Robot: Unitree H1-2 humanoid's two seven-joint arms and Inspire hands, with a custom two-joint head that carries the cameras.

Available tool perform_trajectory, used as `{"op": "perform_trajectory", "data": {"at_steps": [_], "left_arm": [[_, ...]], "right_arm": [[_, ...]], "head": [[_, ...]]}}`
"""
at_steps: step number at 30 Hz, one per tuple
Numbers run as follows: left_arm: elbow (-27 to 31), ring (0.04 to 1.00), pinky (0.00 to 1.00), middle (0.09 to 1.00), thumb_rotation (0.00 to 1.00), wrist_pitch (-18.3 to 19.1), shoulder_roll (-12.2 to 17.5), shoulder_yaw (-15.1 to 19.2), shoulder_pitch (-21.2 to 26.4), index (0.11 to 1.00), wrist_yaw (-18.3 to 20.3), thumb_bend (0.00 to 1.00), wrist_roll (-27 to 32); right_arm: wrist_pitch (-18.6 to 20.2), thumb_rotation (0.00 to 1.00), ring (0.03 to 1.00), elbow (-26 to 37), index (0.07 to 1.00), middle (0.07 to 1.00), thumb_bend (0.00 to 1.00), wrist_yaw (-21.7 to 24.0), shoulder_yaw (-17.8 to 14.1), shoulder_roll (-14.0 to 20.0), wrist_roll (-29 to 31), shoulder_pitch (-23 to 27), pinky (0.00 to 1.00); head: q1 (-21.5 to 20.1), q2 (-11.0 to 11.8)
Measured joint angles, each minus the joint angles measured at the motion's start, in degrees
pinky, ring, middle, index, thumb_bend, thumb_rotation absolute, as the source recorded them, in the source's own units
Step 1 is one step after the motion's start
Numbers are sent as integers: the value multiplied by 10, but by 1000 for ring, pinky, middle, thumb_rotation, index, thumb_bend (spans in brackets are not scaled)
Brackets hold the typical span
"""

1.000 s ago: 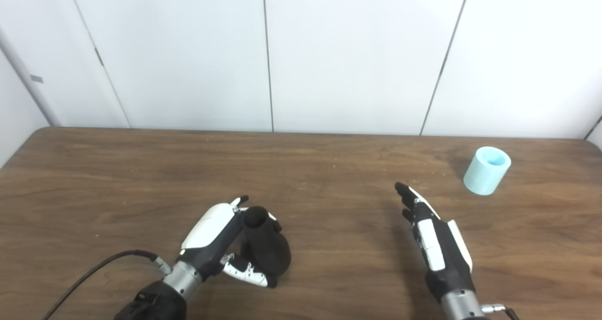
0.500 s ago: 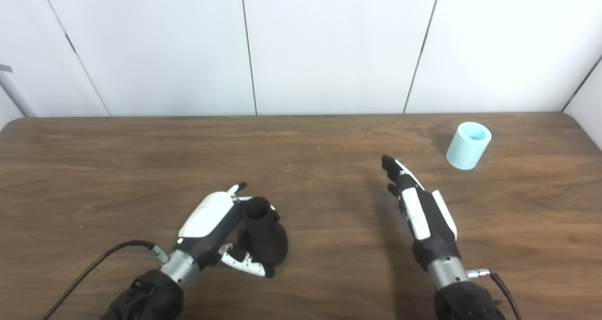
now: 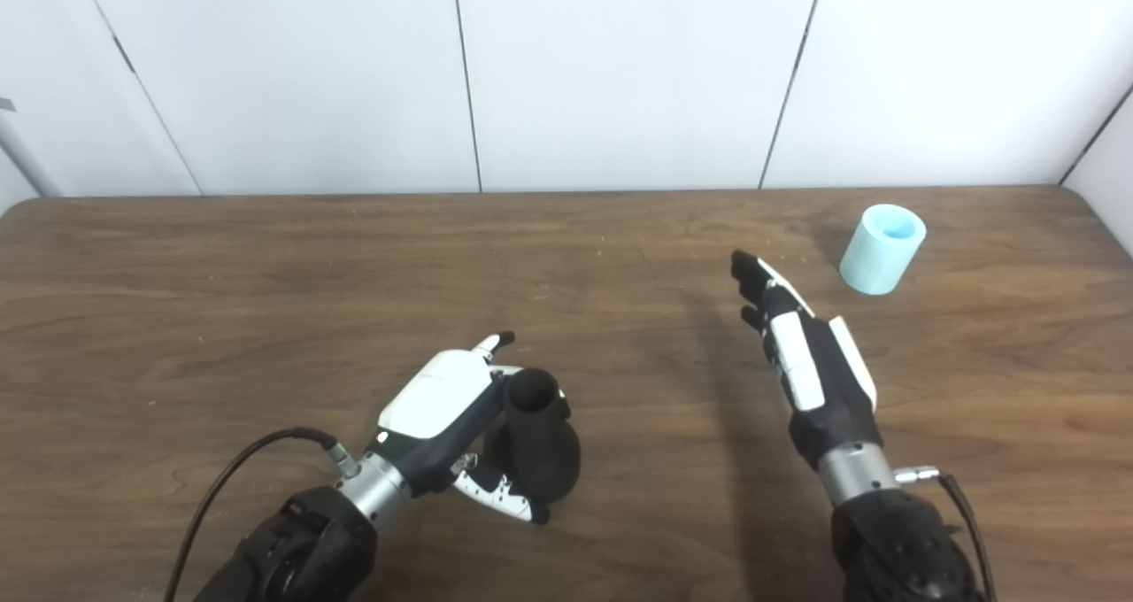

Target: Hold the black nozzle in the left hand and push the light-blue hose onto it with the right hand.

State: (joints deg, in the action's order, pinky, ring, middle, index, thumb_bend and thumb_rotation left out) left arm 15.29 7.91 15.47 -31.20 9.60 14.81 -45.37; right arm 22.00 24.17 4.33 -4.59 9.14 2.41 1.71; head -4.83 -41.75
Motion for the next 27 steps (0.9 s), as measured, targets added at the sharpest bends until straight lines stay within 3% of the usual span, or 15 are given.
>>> {"op": "perform_trajectory", "data": {"at_steps": [4, 10, 15, 18, 23, 27], "left_arm": [[0, 484, 1000, 427, 0, 0, 0, 0, 0, 499, 0, 500, 0], [1, 489, 1000, 427, 0, 0, -1, 0, -2, 499, 0, 500, 0], [-2, 495, 1000, 430, 0, -6, -1, 2, -6, 498, -8, 500, 4], [-5, 496, 1000, 436, 0, -16, -1, 5, -8, 499, -12, 500, 9], [-7, 496, 1000, 446, 0, -31, 0, 15, -15, 498, -17, 500, 15], [-12, 488, 1000, 449, 0, -50, 5, 23, -19, 499, -22, 501, 26]], "right_arm": [[22, 954, 900, 13, 896, 891, 494, -1, -12, 21, -6, 22, 845], [24, 628, 867, 13, 877, 859, 572, -7, -28, 53, -31, 72, 824], [23, 444, 835, -20, 840, 837, 646, -17, -27, 80, -82, 114, 762], [22, 395, 838, -52, 824, 841, 682, -20, -16, 113, -136, 139, 758], [18, 359, 854, -98, 807, 828, 716, -12, 37, 203, -250, 182, 778], [18, 335, 840, -123, 803, 822, 727, 6, 73, 244, -317, 209, 794]], "head": [[-11, 1], [-32, 6], [-66, 13], [-84, 16], [-121, 22], [-154, 32]]}}
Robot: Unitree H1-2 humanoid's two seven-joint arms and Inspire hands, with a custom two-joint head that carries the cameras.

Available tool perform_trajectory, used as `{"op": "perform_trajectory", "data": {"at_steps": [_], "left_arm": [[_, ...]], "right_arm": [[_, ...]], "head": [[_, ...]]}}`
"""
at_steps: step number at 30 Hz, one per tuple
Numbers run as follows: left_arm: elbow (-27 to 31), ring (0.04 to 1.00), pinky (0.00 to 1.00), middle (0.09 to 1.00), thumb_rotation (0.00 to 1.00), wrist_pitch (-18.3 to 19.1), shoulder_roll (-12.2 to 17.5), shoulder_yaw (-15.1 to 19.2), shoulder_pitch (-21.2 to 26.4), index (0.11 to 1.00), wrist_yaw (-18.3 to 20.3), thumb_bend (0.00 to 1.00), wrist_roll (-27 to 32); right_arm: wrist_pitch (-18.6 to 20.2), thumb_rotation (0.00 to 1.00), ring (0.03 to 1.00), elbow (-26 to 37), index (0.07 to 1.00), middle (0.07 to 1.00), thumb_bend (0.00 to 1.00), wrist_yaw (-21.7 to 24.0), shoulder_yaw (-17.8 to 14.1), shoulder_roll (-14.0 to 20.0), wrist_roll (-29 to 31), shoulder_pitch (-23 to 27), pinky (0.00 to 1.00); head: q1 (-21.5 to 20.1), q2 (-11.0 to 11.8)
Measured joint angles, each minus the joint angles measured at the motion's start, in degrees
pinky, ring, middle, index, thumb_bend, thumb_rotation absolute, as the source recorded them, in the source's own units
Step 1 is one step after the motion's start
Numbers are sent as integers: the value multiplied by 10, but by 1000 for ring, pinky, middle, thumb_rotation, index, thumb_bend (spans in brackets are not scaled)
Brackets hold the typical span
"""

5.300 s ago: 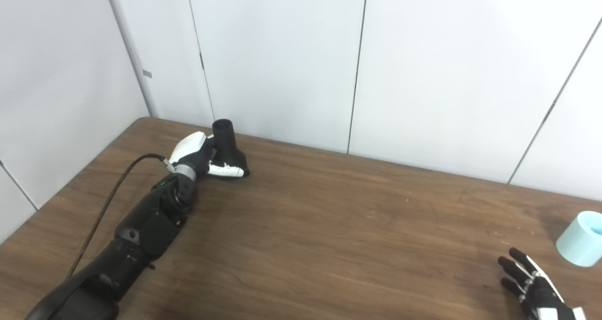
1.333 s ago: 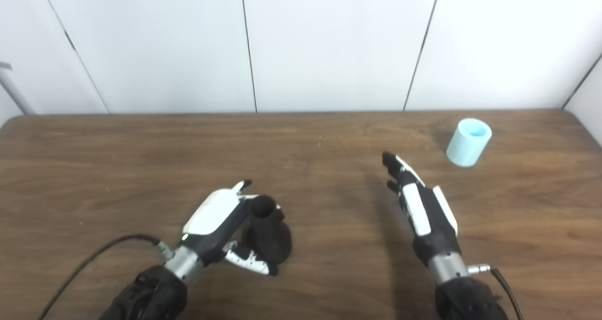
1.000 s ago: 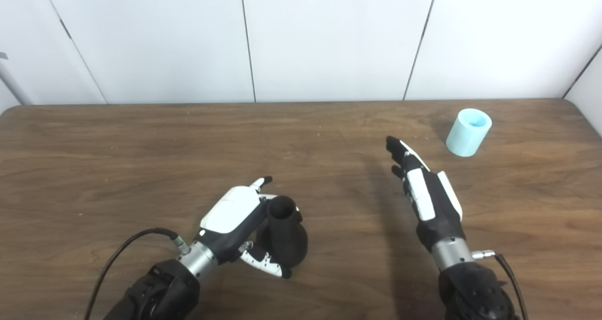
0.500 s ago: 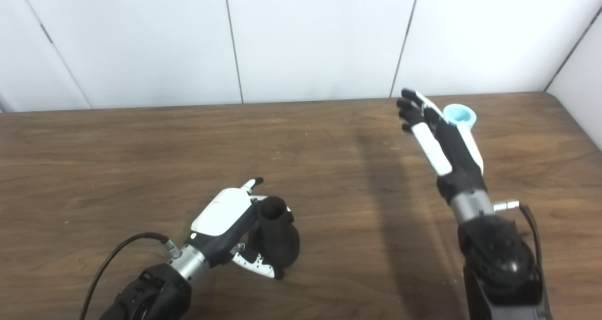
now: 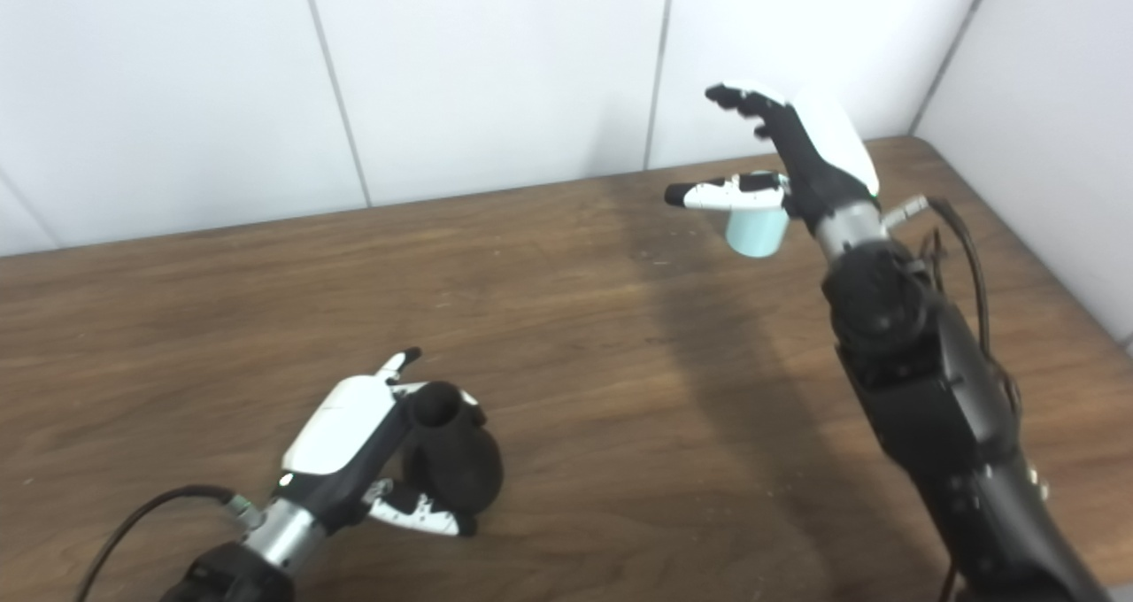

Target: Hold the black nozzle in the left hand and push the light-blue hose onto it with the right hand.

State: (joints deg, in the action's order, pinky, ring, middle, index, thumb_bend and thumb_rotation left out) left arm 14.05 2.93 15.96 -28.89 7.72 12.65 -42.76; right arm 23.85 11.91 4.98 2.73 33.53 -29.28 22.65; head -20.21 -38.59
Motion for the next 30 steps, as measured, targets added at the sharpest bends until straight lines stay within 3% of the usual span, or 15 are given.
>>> {"op": "perform_trajectory", "data": {"at_steps": [6, 10, 18, 25, 30], "left_arm": [[-20, 503, 1000, 447, 0, -34, 4, 9, -1, 497, -14, 500, 21], [-23, 508, 1000, 453, 0, -46, 8, 15, -3, 494, -18, 500, 31], [-27, 513, 1000, 454, 0, -60, 16, 22, -4, 490, -18, 500, 38], [-27, 514, 1000, 449, 0, -62, 18, 23, -4, 491, -17, 500, 39], [-27, 516, 1000, 449, 0, -62, 19, 23, -4, 490, -17, 500, 39]], "right_arm": [[-1, 311, 873, -71, 800, 832, 763, 44, 50, 27, -62, 30, 871], [0, 274, 879, -100, 799, 834, 799, 65, 65, 38, -91, 53, 877], [8, 198, 901, -210, 796, 850, 885, 91, 77, 46, -120, 112, 886], [7, 202, 901, -263, 803, 853, 903, 90, 89, 43, -131, 133, 872], [12, 137, 868, -284, 805, 854, 881, 94, 90, 38, -130, 136, 841]], "head": [[-19, 6], [-40, 11], [-53, 11], [-56, 21], [-54, 26]]}}
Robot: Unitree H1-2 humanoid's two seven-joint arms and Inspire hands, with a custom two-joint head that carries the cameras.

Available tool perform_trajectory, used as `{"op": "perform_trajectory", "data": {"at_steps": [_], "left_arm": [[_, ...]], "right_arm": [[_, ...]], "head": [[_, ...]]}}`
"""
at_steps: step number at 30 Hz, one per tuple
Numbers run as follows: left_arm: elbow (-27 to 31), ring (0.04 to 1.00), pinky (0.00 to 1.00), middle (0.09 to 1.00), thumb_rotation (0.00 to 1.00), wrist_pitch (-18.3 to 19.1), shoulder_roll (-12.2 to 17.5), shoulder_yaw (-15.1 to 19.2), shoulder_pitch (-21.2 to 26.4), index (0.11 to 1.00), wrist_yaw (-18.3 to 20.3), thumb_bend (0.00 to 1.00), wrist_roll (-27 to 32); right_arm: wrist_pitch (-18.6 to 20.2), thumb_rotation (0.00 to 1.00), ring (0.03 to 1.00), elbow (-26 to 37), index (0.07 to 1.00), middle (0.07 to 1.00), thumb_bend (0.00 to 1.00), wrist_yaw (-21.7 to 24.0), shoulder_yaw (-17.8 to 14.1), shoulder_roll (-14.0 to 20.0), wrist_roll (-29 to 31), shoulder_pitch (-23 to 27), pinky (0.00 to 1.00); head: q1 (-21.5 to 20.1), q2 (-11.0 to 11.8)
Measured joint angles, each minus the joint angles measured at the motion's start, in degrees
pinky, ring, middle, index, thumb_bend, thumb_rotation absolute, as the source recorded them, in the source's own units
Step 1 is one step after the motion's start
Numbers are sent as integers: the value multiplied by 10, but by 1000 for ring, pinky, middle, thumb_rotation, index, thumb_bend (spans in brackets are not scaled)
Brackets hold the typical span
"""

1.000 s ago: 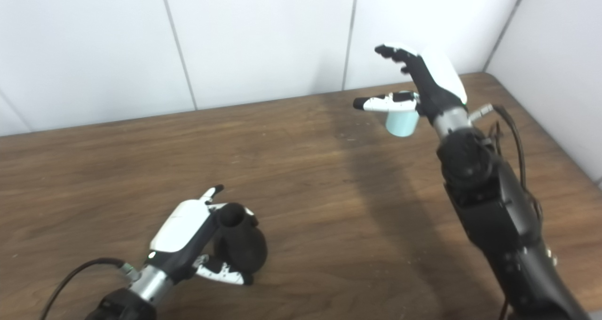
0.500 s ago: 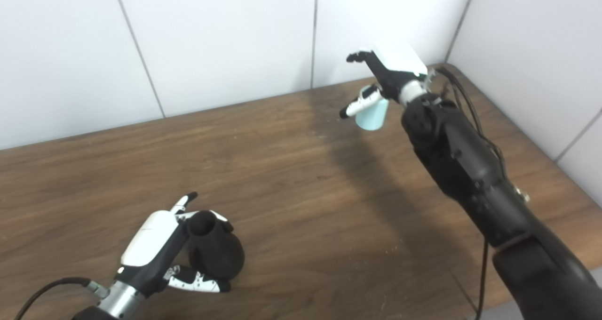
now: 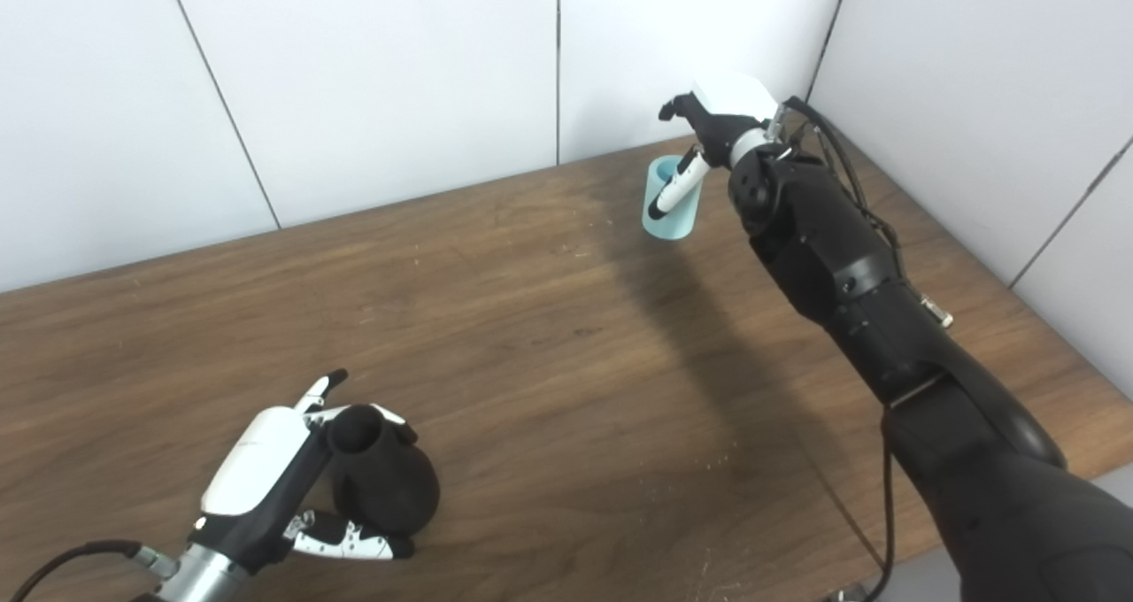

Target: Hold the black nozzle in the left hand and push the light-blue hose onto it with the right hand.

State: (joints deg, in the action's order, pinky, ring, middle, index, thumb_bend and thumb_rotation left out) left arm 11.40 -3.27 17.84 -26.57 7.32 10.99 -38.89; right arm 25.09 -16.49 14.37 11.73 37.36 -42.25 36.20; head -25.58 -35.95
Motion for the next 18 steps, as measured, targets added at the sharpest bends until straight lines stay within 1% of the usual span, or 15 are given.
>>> {"op": "perform_trajectory", "data": {"at_steps": [1, 3, 4, 6, 8, 13, 18], "left_arm": [[0, 516, 1000, 449, 0, 0, 0, 0, 0, 490, 0, 500, 0], [0, 520, 1000, 448, 0, 0, 1, 0, 0, 489, 0, 499, 0], [0, 520, 1000, 448, 0, -1, 1, 0, 0, 489, 0, 499, 0], [-1, 520, 1000, 448, 0, -1, 1, 0, 1, 489, 0, 499, 0], [-1, 521, 1000, 448, 0, -2, 2, 0, 1, 489, 0, 499, 2], [-3, 513, 1000, 450, 0, -3, 3, 0, 2, 491, 0, 500, 6], [-5, 520, 1000, 448, 0, -5, 4, -1, 4, 489, 0, 499, 8]], "right_arm": [[1, 132, 865, 0, 805, 854, 880, 0, 0, -1, 1, 0, 840], [2, 118, 836, -3, 812, 855, 885, 2, -1, -3, 5, 0, 730], [2, 116, 831, -6, 814, 855, 886, 5, -2, -3, 8, 0, 710], [6, 111, 789, -17, 819, 839, 887, 15, -1, -3, 15, 1, 641], [12, 114, 767, -22, 821, 827, 887, 26, -1, -4, 18, 1, 610], [14, 112, 754, -36, 823, 814, 884, 35, 3, -4, 19, 4, 609], [15, 106, 725, -39, 804, 773, 881, 37, 5, -7, 15, 12, 623]], "head": [[0, 0], [0, 1], [-1, 1], [-1, 1], [-1, 1], [-4, 0], [-4, 0]]}}
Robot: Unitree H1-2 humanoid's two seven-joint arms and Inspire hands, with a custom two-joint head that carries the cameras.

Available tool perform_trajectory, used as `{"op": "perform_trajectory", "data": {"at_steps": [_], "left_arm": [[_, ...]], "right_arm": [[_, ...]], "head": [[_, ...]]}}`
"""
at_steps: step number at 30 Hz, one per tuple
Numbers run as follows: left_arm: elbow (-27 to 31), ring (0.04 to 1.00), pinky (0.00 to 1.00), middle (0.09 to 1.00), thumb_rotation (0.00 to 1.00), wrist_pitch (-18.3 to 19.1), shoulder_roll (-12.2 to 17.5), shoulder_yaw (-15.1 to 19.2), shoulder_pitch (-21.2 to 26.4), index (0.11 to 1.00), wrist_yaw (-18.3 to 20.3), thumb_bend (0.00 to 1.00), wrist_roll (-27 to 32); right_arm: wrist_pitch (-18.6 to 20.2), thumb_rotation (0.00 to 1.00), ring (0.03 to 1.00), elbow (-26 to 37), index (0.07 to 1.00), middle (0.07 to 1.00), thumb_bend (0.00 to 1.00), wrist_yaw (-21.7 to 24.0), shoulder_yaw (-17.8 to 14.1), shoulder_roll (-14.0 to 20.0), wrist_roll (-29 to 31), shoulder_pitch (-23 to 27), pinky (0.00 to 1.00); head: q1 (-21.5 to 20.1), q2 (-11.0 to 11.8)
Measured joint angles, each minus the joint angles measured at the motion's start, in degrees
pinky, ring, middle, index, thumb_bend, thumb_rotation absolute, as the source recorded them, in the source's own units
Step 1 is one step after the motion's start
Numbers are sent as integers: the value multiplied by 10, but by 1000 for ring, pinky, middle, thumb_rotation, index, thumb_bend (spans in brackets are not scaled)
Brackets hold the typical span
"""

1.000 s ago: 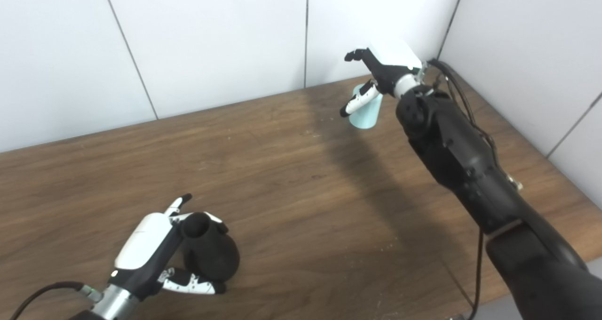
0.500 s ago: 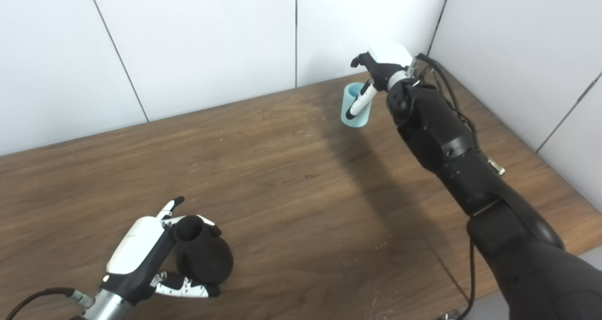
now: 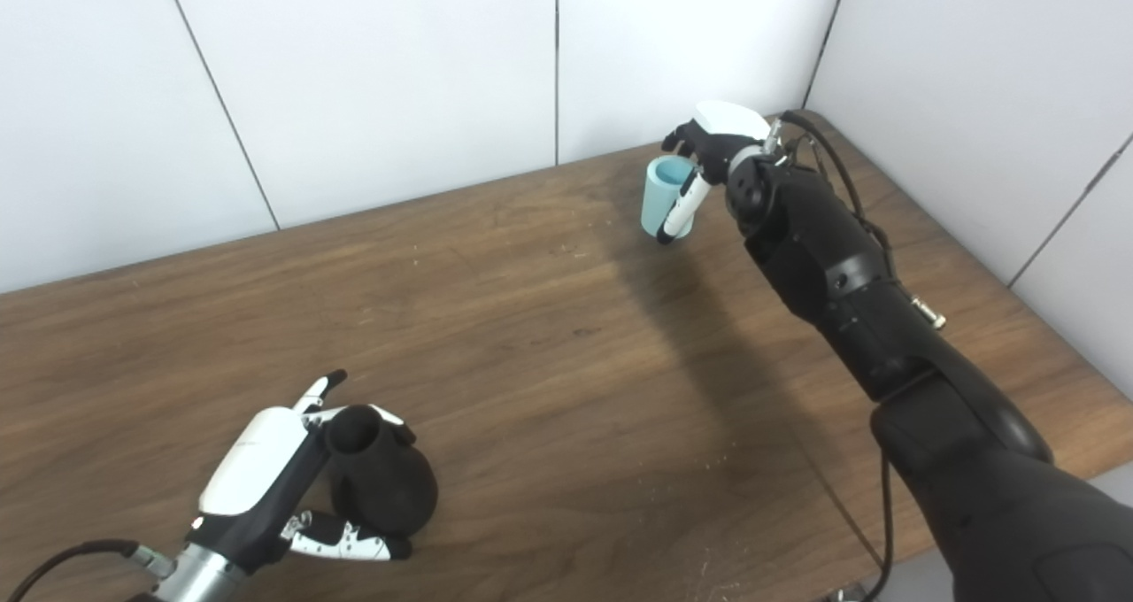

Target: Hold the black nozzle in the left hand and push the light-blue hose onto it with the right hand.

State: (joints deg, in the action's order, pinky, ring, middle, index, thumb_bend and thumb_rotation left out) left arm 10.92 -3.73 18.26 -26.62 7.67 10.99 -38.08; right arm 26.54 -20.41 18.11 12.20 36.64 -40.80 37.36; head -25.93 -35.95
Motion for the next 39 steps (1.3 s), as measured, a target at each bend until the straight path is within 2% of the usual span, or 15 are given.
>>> {"op": "perform_trajectory", "data": {"at_steps": [8, 15, 27, 39], "left_arm": [[-4, 517, 1000, 458, 0, -3, 0, -1, 4, 489, 0, 500, 1], [-4, 516, 1000, 458, 0, -6, 1, -1, 4, 489, 0, 500, 2], [-4, 523, 1000, 456, 0, -6, 1, -1, 4, 488, 1, 499, 3], [-5, 520, 1000, 458, 0, -6, 0, -1, 4, 487, 1, 499, 6]], "right_arm": [[-1, 96, 731, -14, 762, 757, 879, 1, 14, -2, -3, 2, 663], [-5, 83, 698, -15, 733, 728, 877, -10, 12, -2, 0, 2, 622], [-24, 56, 670, -16, 682, 669, 864, -39, 12, -2, 7, 0, 615], [-34, 17, 639, -22, 686, 657, 857, -53, 12, -4, 9, -4, 594]], "head": [[1, 0], [-1, -2], [-3, -6], [4, -11]]}}
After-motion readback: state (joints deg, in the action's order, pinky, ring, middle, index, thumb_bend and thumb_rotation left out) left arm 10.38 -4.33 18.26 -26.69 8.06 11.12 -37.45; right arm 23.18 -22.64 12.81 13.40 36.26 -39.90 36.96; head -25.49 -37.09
